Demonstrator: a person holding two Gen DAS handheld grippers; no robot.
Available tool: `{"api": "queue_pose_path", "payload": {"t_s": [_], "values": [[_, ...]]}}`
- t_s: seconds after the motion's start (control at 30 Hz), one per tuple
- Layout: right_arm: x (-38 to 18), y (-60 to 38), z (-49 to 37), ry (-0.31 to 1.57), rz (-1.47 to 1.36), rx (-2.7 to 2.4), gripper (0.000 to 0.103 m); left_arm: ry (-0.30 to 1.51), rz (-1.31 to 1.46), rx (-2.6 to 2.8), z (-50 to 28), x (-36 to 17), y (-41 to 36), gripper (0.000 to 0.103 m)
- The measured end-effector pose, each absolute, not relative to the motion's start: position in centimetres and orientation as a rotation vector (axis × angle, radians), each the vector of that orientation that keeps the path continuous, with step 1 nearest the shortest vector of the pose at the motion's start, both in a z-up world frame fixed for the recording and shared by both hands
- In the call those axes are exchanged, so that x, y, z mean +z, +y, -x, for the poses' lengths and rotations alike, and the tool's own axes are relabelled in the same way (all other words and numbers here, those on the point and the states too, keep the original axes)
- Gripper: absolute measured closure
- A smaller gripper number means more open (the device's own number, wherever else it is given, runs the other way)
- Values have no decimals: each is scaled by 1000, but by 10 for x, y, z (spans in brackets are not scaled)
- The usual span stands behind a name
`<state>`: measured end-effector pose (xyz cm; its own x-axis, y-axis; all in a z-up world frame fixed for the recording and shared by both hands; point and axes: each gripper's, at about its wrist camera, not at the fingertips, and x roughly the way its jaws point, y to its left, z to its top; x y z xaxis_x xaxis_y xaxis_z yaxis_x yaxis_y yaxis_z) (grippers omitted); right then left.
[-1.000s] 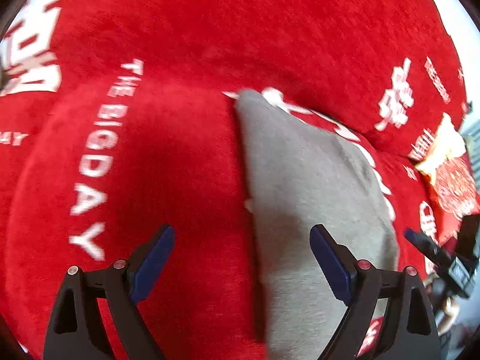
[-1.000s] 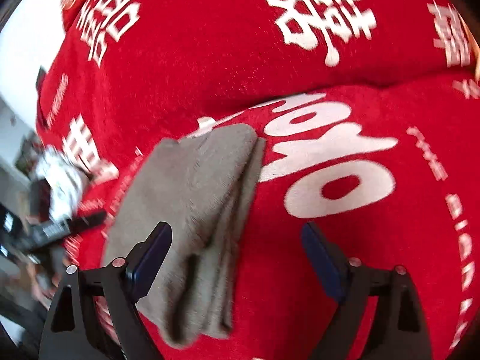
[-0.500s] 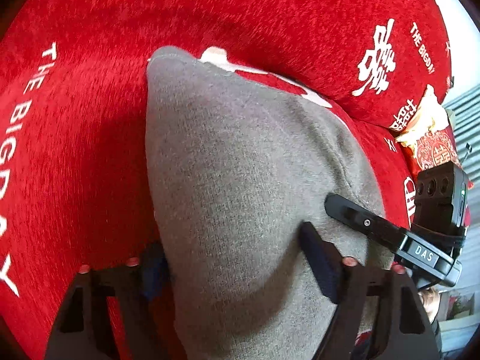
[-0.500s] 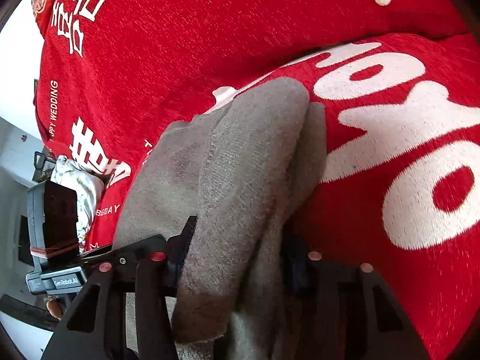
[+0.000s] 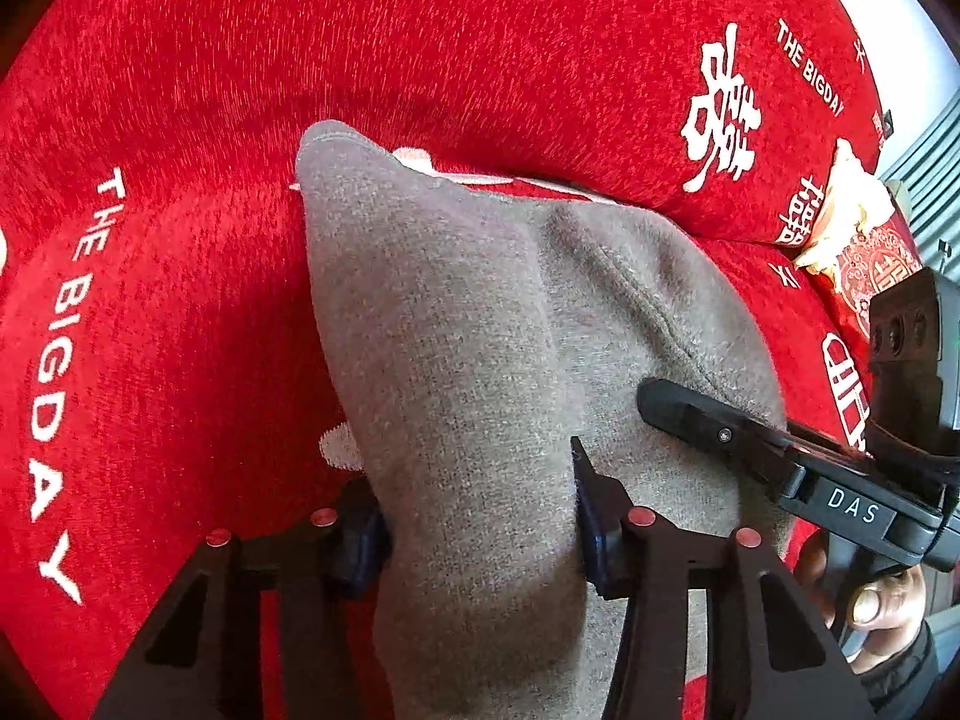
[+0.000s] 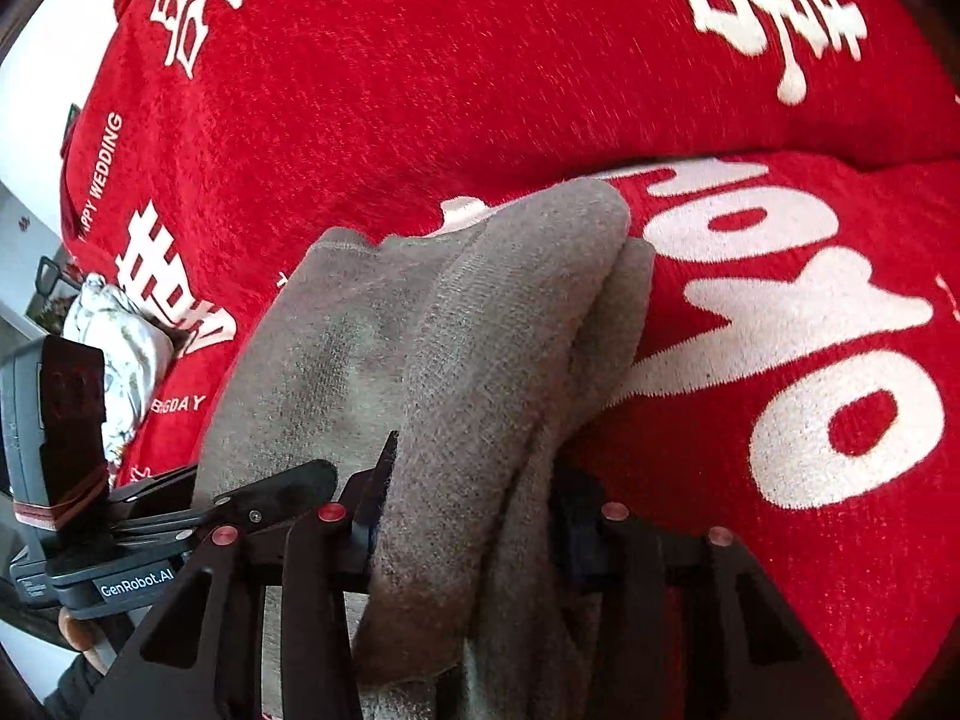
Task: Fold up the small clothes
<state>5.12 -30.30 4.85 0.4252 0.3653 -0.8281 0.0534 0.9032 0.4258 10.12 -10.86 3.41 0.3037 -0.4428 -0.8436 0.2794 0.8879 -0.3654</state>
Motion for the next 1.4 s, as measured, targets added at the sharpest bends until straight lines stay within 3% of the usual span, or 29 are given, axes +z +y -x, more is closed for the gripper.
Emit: {"api": "queue_pose_path", "payload": {"t_s": [1.4], "values": [[83, -222, -11, 1116, -324, 245, 59, 1125, 126, -388, -40, 62, -43, 52]]}}
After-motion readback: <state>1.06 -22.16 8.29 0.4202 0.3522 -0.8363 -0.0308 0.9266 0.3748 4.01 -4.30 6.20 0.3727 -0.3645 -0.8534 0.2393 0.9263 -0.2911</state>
